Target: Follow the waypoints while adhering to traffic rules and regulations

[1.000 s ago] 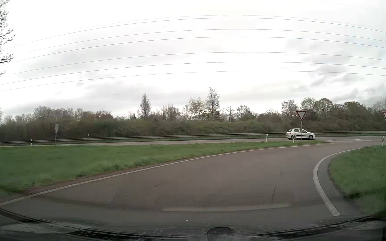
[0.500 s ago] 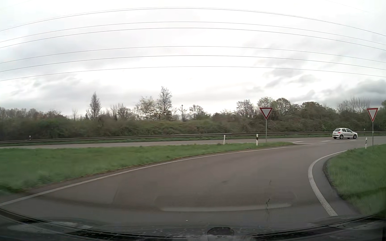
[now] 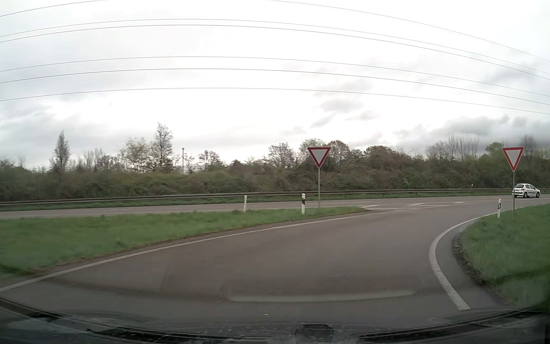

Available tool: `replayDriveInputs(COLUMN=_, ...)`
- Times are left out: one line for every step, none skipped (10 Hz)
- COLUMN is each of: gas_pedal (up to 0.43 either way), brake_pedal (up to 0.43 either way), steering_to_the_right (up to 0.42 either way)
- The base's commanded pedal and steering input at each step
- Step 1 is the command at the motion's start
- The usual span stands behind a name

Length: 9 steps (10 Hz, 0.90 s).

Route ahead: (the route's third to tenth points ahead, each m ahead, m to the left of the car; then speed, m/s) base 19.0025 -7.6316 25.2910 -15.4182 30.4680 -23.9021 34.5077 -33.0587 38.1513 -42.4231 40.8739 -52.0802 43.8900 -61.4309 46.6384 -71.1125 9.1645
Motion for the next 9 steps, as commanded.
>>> replayDriveInputs(gas_pedal=0.118, brake_pedal=0.000, steering_to_the_right=0.185)
replayDriveInputs(gas_pedal=0.118, brake_pedal=0.000, steering_to_the_right=0.183)
replayDriveInputs(gas_pedal=0.118, brake_pedal=0.000, steering_to_the_right=0.182)
replayDriveInputs(gas_pedal=0.118, brake_pedal=0.000, steering_to_the_right=0.181)
replayDriveInputs(gas_pedal=0.118, brake_pedal=0.000, steering_to_the_right=0.180)
replayDriveInputs(gas_pedal=0.118, brake_pedal=0.000, steering_to_the_right=0.179)
replayDriveInputs(gas_pedal=0.118, brake_pedal=0.000, steering_to_the_right=0.178)
replayDriveInputs(gas_pedal=0.118, brake_pedal=0.000, steering_to_the_right=0.177)
replayDriveInputs(gas_pedal=0.118, brake_pedal=0.000, steering_to_the_right=0.176)
